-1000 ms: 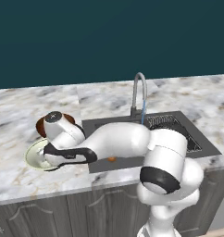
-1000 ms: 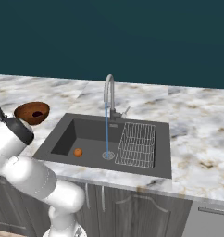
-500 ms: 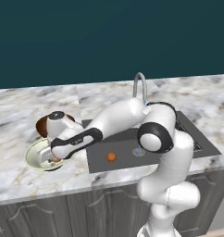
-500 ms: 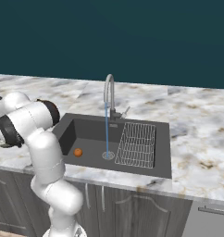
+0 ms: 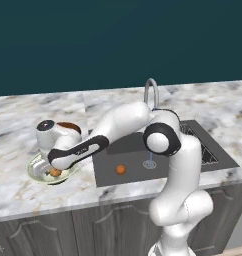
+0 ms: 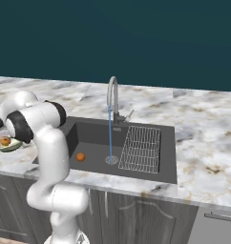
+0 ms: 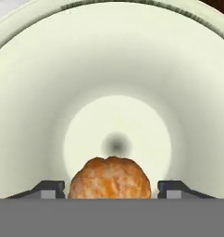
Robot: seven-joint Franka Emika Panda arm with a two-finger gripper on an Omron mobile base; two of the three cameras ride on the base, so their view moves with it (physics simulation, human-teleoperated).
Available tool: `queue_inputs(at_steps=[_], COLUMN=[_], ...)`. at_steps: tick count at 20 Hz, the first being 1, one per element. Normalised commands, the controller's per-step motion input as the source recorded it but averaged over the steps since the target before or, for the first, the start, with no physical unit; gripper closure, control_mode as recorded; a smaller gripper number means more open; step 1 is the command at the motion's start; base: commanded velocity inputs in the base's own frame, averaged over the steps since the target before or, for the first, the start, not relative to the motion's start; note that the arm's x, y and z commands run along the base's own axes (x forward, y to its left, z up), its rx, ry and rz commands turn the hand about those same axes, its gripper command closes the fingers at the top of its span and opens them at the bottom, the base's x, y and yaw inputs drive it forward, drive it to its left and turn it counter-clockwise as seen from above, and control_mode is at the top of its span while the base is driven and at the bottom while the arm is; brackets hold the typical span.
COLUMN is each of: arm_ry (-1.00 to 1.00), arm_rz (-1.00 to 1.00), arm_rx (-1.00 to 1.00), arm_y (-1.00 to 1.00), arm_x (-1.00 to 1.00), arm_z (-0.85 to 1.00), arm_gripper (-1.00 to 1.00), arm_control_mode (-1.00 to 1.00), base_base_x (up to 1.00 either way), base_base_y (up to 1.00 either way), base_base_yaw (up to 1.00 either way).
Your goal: Pick the tangerines from the sink and place them in one bowl. Place the eggplant in the other bowl. Then turn off the sink faucet.
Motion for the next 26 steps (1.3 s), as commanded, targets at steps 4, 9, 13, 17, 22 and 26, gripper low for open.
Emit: queue_inputs(at_steps=[4, 9, 13, 17, 22, 26], arm_ry=[-0.11, -0.14, -0.17, -0.03, 0.0, 0.06], arm_rz=[0.0, 0.0, -0.02, -0.02, -0.02, -0.09], arm_rx=[0.0, 0.02, 0.13, 0.15, 0.15, 0.08], arm_y=[-0.24, -0.62, -0.99, -0.82, -0.9, -1.0], arm_x=[0.0, 0.01, 0.0, 0.0, -0.05, -0.13], arm_z=[0.04, 0.07, 0.37, 0.55, 0.56, 0.35], arm_gripper=[-1.0, -1.0, -1.0, -1.0, -1.0, -1.0], arm_control_mode=[-1.0, -1.0, -1.0, -1.0, -1.0, -1.0], base_base_x=[0.0, 0.0, 0.0, 0.0, 0.0, 0.0], base_base_y=[0.0, 0.0, 0.0, 0.0, 0.0, 0.0], base_base_yaw=[0.0, 0.0, 0.0, 0.0, 0.0, 0.0])
